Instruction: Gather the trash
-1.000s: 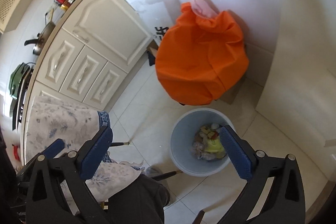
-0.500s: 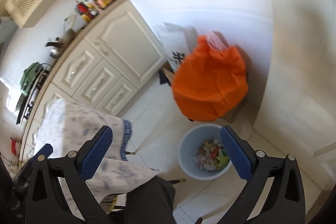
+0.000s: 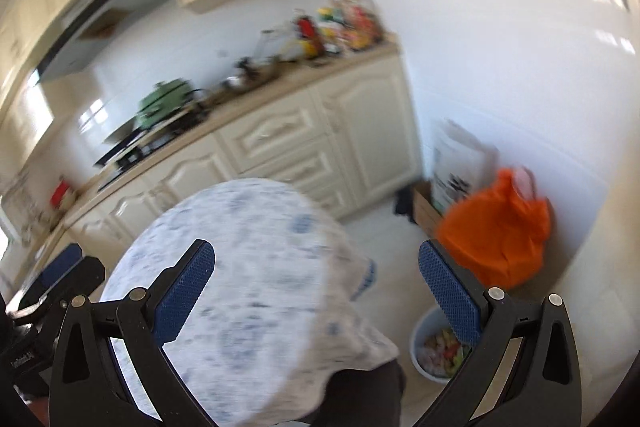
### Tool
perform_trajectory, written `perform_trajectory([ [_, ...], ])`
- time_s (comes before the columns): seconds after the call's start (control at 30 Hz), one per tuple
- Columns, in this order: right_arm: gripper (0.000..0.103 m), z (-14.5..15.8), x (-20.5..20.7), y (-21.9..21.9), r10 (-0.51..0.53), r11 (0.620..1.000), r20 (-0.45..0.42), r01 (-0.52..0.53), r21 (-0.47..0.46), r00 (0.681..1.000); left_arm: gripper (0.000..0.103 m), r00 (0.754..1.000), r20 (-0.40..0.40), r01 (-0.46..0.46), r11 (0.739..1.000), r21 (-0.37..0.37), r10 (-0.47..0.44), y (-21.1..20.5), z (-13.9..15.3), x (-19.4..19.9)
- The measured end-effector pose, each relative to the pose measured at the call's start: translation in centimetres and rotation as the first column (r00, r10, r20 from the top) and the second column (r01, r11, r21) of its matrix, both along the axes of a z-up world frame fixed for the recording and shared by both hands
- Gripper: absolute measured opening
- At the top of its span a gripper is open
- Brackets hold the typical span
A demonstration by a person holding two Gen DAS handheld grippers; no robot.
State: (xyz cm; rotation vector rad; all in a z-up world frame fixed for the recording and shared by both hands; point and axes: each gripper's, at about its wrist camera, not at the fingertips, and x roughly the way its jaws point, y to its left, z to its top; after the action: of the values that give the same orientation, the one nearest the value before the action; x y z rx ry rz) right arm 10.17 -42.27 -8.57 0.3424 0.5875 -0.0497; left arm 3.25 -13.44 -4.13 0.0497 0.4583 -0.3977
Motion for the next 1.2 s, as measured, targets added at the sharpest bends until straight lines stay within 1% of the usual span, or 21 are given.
perform_trajectory([
  [0.13,0.103,2.4,-0.5,5.9,0.084,0.996,0.052,-0.081,-0.047,0.995,0.102,0.991,0.055,-0.124,0.992,-0.01,0.125,4.0,1.2,-4.1],
  [0.23,0.103,3.7,-1.3,9.6,0.131,0.988,0.085,-0.123,-0.096,0.988,0.102,0.97,0.094,-0.224,0.974,-0.018,0.225,6.8,1.7,-7.2],
  [0.4,0.103,5.0,-3.3,15.1,0.201,0.968,0.117,-0.179,-0.176,0.973,0.102,0.932,0.106,-0.341,0.938,-0.063,0.346,10.2,1.4,-11.7],
  [0.47,0.103,5.3,-4.2,16.5,0.221,0.96,0.124,-0.193,-0.205,0.967,0.102,0.92,0.112,-0.371,0.927,-0.065,0.376,10.5,1.3,-13.1],
  [0.57,0.103,5.7,-5.6,17.9,0.232,0.953,0.142,-0.196,-0.231,0.962,0.102,0.906,0.119,-0.401,0.914,-0.062,0.406,10.4,1.4,-14.6],
  [0.67,0.103,5.8,-6.6,18.5,0.235,0.952,0.148,-0.196,-0.237,0.961,0.102,0.895,0.123,-0.424,0.904,-0.058,0.428,10.3,1.6,-16.0],
  [0.73,0.103,5.7,-7.1,18.6,0.244,0.95,0.143,-0.207,-0.232,0.959,0.102,0.891,0.132,-0.431,0.901,-0.055,0.435,10.1,2.7,-17.0],
  [0.8,0.103,5.6,-7.7,18.7,0.248,0.949,0.139,-0.212,-0.234,0.959,0.102,0.887,0.147,-0.435,0.899,-0.053,0.438,9.5,2.8,-18.1],
  [1.03,0.103,6.3,-10.0,18.6,0.242,0.948,0.164,-0.197,-0.25,0.956,0.102,0.889,0.166,-0.429,0.903,-0.026,0.427,8.7,3.1,-20.1],
  [1.2,0.103,6.5,-10.9,18.3,0.226,0.953,0.192,-0.176,-0.246,0.955,0.102,0.889,0.162,-0.43,0.902,-0.028,0.429,8.7,3.4,-20.9],
])
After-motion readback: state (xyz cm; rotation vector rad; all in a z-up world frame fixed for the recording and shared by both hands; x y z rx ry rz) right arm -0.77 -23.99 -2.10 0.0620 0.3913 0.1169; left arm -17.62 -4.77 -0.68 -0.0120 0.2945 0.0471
